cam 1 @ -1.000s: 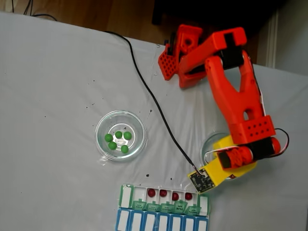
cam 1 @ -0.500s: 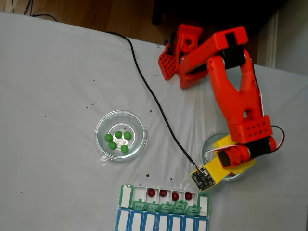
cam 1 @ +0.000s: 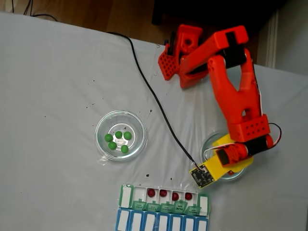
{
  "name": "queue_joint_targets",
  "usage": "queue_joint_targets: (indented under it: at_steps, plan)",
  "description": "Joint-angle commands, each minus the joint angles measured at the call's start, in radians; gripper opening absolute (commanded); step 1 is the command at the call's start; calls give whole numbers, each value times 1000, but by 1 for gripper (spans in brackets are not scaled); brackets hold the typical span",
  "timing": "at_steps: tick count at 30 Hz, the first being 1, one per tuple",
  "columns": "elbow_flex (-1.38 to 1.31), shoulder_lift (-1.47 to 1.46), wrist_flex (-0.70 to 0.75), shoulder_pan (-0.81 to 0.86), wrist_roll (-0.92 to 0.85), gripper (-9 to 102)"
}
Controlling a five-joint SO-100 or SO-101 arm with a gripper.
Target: Sort medicines into box.
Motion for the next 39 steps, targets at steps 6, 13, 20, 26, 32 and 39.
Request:
queue_joint_targets:
  at_steps: [6, 13, 20, 26, 32, 39]
  plan:
    - [54, 193, -86, -41, 20, 21]
    - [54, 144, -147, -46, 18, 20]
    - [40, 86, -184, -37, 6, 18]
    - [55, 74, -199, -44, 5, 18]
    - [71, 52, -224, -49, 0, 18]
    - [78, 32, -225, -58, -3, 18]
